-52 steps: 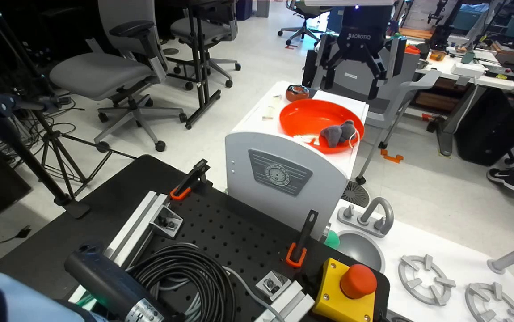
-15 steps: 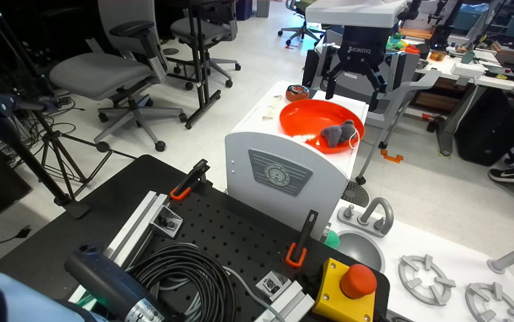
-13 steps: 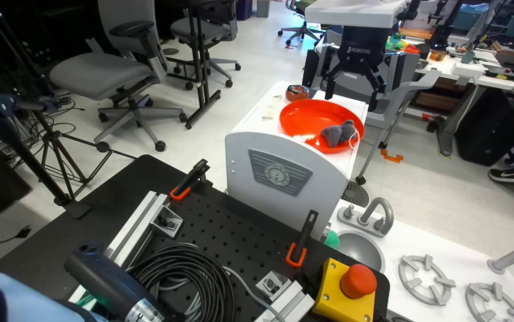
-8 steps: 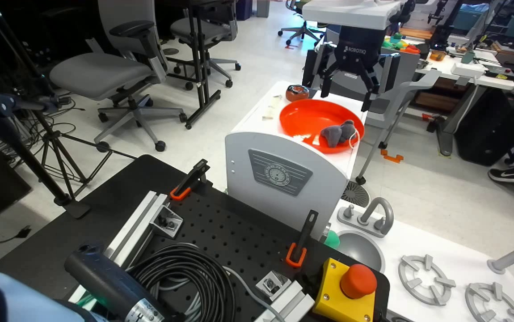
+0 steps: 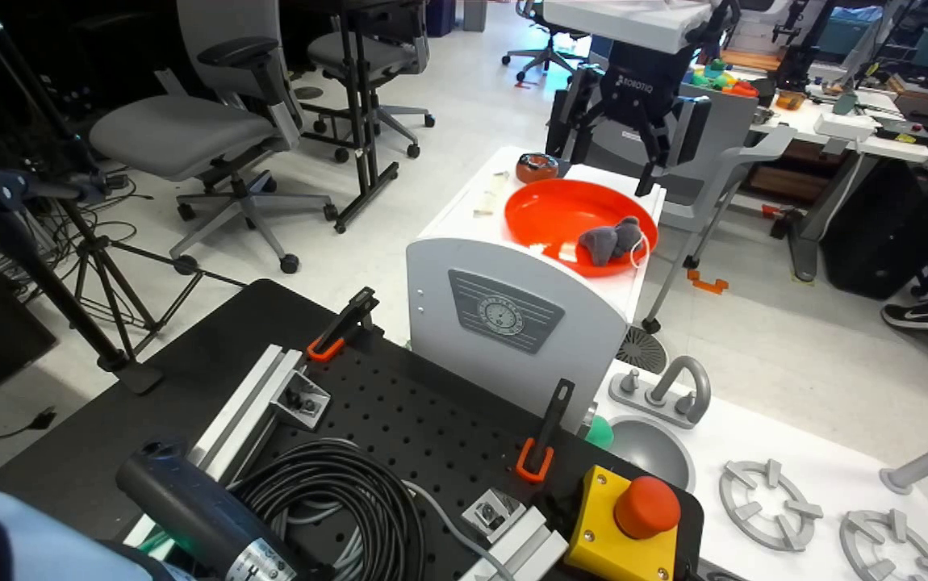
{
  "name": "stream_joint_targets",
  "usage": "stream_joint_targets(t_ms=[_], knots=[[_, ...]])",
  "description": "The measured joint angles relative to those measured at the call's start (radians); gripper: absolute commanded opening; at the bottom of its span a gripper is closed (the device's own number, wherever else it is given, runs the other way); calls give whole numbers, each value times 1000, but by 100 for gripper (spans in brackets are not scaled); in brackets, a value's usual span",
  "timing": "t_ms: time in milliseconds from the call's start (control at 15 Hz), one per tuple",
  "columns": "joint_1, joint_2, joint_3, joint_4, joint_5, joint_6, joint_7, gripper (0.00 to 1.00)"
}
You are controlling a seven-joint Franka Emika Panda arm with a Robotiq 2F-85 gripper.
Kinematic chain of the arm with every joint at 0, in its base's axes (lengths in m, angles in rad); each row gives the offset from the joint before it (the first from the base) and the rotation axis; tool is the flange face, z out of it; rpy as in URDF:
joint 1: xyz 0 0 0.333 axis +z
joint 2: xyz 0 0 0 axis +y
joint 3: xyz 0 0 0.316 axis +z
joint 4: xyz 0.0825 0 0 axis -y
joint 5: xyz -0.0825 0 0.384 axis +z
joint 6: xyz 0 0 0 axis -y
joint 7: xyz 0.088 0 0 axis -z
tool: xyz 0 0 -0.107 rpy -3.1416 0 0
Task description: Pick up the grey toy on the plate and put it in the sink
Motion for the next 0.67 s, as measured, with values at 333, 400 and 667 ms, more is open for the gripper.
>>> stream_joint_targets(t_ms=[333,400,667], knots=[[0,0,-14,0,-7,0,1,100],[-1,0,-17,0,-7,0,1,100],[-2,0,-21,-2,-18,0,1,100]])
